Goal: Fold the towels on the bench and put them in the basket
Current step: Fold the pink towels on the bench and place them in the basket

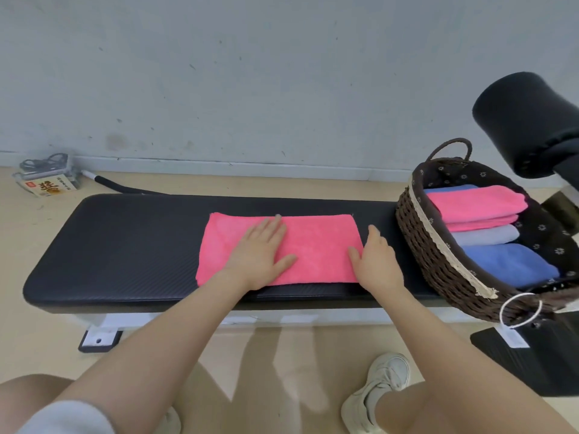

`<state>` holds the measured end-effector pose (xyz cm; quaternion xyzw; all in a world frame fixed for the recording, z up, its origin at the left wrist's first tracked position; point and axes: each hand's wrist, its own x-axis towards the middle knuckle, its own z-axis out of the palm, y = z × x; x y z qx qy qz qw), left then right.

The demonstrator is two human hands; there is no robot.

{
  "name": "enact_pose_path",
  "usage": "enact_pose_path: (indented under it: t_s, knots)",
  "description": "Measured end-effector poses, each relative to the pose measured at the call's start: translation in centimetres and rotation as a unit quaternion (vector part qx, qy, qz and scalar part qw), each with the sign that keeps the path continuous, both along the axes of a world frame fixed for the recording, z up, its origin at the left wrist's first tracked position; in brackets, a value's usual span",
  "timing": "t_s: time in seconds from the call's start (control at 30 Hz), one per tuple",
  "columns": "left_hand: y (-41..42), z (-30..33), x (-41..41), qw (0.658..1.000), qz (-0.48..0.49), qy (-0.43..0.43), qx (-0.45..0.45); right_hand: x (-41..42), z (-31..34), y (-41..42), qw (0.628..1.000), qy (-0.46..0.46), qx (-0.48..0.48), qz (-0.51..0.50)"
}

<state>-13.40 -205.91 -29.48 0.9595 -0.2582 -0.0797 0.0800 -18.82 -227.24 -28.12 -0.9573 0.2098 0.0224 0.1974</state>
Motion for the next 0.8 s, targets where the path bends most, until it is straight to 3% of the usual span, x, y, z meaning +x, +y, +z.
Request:
enact_pose_path:
  t_s: [0.07,0.17,0.27,0.37,0.47,0.53,0.6,0.73,0.8]
  knots:
    - [-1.7,0.0,-0.6,1.0,-0.012,0.017,-0.007,0.9,0.4,0.2,0.99,-0.038,0.128,-0.039]
    - [-2.8,-0.2,-0.7,0.998,0.025,0.047,-0.011,1.8,0.8,0.0,0.962,-0.01,0.254,-0.101]
    - [-2.9,-0.4,-0.6,0.998,0.023,0.06,0.014,2.2,1.9,-0.4,0.892,0.02,0.428,-0.143]
    - [-3.0,-0.5,-0.8,0.997,0.027,0.067,0.013,2.4,3.9,-0.7,0.865,0.068,0.488,-0.093]
    - [-3.0,-0.3,-0.5,0.996,0.029,0.087,-0.007,2.8,5.5,0.0,0.841,0.054,0.533,-0.074]
    - [-2.4,0.2,-0.4,0.99,0.022,0.118,-0.077,3.1,6.1,1.0,0.839,0.043,0.54,-0.049]
    - [-1.0,1.1,-0.4,0.961,0.031,0.16,-0.223,3.5,6.7,2.5,0.848,0.036,0.529,-0.024]
    - [2.6,3.0,-1.1,0.912,0.1,0.125,-0.379,4.2,7.3,7.6,0.863,-0.002,0.506,0.004]
    - [4.1,3.8,-1.5,0.846,0.168,0.19,-0.469,4.3,7.4,10.9,0.854,-0.012,0.52,0.023]
